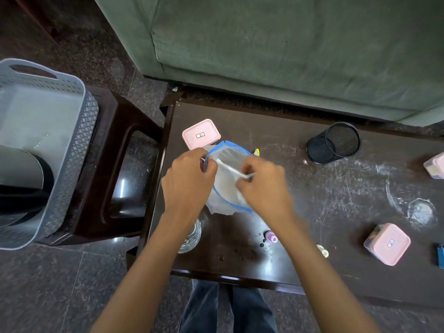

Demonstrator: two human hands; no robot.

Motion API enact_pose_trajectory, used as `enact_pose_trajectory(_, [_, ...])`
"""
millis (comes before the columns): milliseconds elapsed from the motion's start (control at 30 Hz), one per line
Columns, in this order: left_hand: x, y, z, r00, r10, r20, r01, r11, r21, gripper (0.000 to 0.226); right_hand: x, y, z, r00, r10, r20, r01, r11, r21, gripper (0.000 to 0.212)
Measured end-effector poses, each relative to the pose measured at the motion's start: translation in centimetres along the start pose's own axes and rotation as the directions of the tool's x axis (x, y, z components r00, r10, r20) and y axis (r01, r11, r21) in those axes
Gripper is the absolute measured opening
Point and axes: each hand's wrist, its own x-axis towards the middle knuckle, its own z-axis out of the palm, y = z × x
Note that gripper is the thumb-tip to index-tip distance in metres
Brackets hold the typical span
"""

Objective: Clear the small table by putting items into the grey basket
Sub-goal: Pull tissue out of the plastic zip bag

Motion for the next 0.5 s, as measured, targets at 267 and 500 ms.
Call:
enact_pose_trajectory(267, [-0.3, 0.9, 0.9, 0.979, -0.061, 0.196, 0.078, 0.994, -0.076, 0.029, -0.1, 6.5, 0.5, 0.955, 0.284, -0.090, -0.218, 0.872, 0.439, 0.010])
enact_pose_trajectory(500, [-0.1, 0.0, 4.6, 0.777, -0.124, 0.617, 0.230, 0.969, -0.094, 0.061, 0.6, 10.2, 2.5, 0.884, 0.465, -0.053, -0.365, 0.756, 0.543, 0.014])
